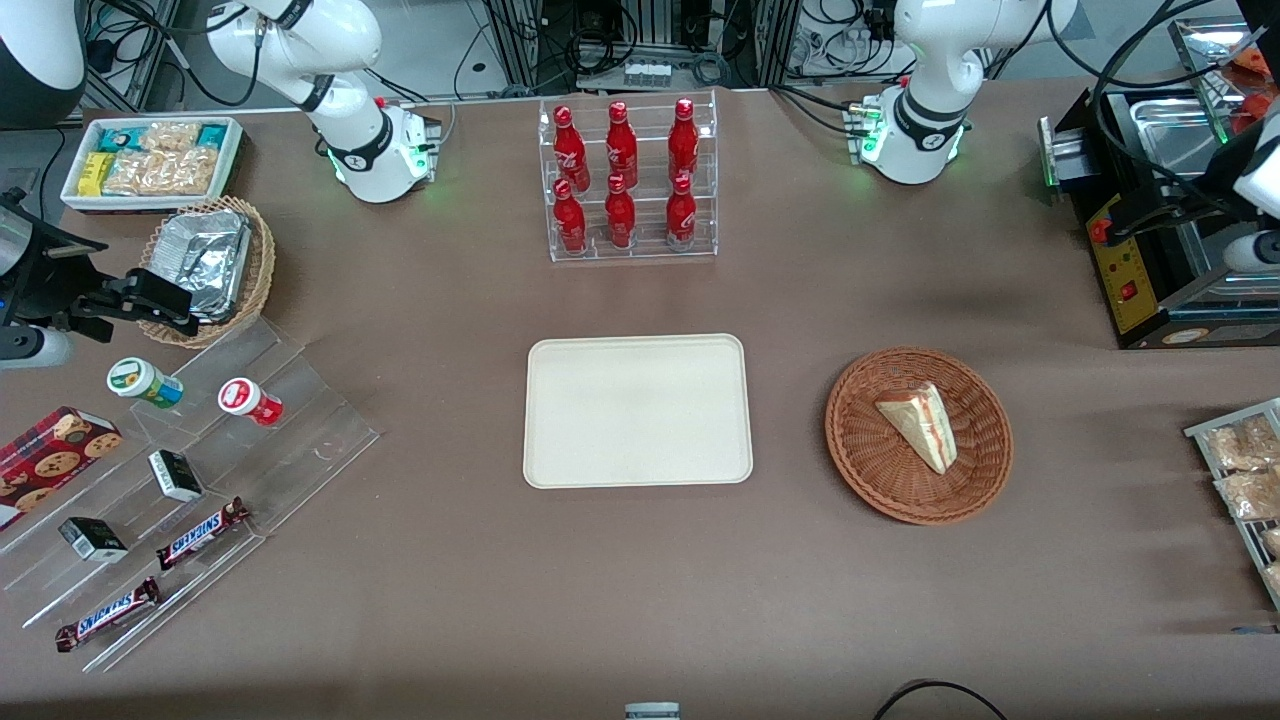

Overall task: Place sandwich from basket to tray
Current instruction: 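Move the left gripper over the wrapped sandwich in the wicker basket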

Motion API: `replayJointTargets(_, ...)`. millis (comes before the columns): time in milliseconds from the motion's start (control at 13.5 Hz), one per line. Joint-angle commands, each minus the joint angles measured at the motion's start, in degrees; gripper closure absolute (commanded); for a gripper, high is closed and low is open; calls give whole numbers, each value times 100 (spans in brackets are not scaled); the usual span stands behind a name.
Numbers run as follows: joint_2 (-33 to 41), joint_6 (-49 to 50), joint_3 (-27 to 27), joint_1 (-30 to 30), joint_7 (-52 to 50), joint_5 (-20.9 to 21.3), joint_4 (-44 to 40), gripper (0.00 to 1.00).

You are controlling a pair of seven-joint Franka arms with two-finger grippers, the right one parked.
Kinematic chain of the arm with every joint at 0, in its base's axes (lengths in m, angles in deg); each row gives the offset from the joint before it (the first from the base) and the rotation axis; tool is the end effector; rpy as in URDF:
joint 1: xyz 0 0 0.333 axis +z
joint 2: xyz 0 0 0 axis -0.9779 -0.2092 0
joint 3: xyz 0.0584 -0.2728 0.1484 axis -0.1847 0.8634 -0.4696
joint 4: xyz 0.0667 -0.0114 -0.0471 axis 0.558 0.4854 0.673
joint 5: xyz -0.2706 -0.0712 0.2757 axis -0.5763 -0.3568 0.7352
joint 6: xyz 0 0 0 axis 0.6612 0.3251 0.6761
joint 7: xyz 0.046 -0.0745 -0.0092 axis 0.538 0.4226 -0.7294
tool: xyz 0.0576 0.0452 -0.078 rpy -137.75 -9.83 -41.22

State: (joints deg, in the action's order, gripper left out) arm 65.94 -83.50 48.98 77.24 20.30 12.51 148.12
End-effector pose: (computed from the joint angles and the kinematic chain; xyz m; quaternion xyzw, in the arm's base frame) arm 0.5122 0.0036 0.6359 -0.9970 -0.0271 0.0711 0.0150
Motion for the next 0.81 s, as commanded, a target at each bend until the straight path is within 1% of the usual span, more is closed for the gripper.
replayJointTargets(0,-43,-15,-10,-72,3,19,-92,0)
replayJointTargets(222,-253,-224,-10,-72,-5,45,-100,0)
replayJointTargets(296,-506,-513,-10,-72,-49,37,-161,0)
replayJointTargets(519,-1078,-953,-19,-64,-470,28,-232,0)
replayJointTargets(667,-1395,-1305,-19,-72,-1092,-42,-250,0)
replayJointTargets(741,-1588,-1524,-2,-116,-1609,-42,-232,0)
